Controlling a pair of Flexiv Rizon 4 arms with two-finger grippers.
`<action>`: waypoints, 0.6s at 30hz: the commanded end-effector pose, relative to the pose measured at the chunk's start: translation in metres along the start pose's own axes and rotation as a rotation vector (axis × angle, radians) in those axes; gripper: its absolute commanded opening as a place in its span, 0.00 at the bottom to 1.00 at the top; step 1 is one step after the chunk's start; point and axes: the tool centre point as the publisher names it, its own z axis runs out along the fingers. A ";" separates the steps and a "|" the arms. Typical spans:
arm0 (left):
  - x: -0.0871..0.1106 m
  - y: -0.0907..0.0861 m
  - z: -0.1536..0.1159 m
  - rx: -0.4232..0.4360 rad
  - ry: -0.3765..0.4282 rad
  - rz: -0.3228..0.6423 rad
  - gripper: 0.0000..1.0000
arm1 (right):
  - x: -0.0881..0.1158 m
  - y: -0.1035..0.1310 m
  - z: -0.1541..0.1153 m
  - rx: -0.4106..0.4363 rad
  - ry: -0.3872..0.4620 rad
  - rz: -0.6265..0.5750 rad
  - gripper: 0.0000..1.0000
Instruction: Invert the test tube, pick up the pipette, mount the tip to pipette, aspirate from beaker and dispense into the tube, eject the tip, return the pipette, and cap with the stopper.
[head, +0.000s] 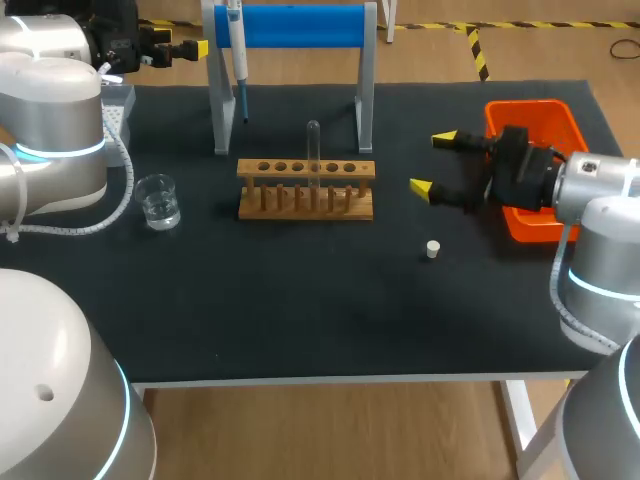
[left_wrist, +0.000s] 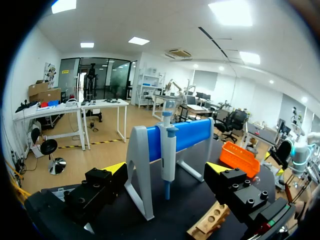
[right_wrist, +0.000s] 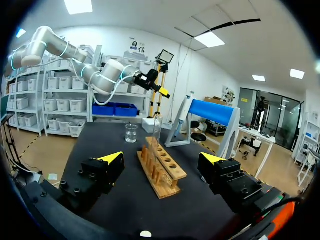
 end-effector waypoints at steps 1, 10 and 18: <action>0.000 0.001 0.000 0.001 -0.002 0.000 1.00 | 0.004 -0.002 0.003 0.009 0.018 -0.001 1.00; 0.000 0.001 0.000 0.001 -0.002 0.000 1.00 | 0.010 -0.005 0.006 0.038 0.045 -0.004 1.00; 0.000 0.001 0.000 0.001 -0.002 0.000 1.00 | 0.010 -0.005 0.006 0.038 0.045 -0.004 1.00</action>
